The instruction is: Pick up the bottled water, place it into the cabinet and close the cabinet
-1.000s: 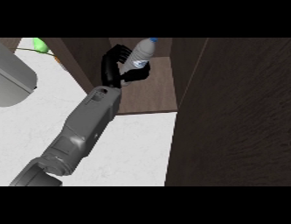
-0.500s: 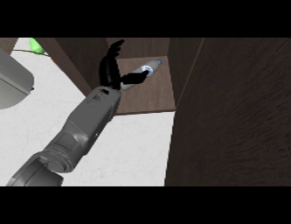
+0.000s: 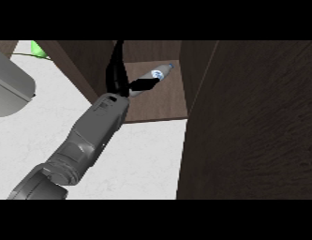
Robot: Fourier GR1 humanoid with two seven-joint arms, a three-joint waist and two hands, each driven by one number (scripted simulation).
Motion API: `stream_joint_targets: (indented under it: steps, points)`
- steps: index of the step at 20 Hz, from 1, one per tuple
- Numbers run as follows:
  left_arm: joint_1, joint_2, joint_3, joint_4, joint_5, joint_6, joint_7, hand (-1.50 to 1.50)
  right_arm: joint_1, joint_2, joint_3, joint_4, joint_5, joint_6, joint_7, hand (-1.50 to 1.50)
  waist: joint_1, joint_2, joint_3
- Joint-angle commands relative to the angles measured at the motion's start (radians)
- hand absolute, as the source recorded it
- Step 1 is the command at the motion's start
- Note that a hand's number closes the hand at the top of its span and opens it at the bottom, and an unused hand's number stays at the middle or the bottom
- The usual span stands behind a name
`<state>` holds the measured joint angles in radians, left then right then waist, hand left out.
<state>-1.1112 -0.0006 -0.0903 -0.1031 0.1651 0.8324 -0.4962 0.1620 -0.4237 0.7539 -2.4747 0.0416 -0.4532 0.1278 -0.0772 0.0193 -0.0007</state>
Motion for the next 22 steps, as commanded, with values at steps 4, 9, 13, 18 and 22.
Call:
stream_joint_targets:
  steps: [4, 9, 13, 18, 22]
  points:
    - [0.046, 0.001, 0.045, -0.05, 0.033, -0.112, -0.102, -1.5, -0.009, -0.012, 0.017, -0.064, 0.029, 0.007, 0.049, -1.5, 0.009, 0.004, -0.002]
    - [0.076, 0.001, 0.086, -0.18, 0.124, -0.304, -0.216, 1.5, -0.013, -0.001, 0.017, -0.032, 0.017, 0.003, 0.031, -1.5, 0.024, -0.009, -0.001]
    - [0.111, 0.001, 0.09, -0.196, 0.152, -0.401, -0.278, 1.5, 0.018, -0.031, 0.05, -0.101, 0.07, -0.008, 0.074, -1.5, 0.03, -0.015, -0.001]
    - [0.159, 0.0, -0.014, -0.29, 0.262, -0.527, -0.248, 1.5, -0.008, -0.027, -0.002, -0.086, 0.019, -0.005, 0.086, -1.5, 0.038, -0.022, 0.0]
    - [0.2, 0.001, -0.034, -0.394, 0.28, -0.614, -0.152, 1.5, 0.038, -0.045, -0.009, -0.09, 0.049, -0.035, 0.05, -1.5, 0.075, -0.029, 0.001]
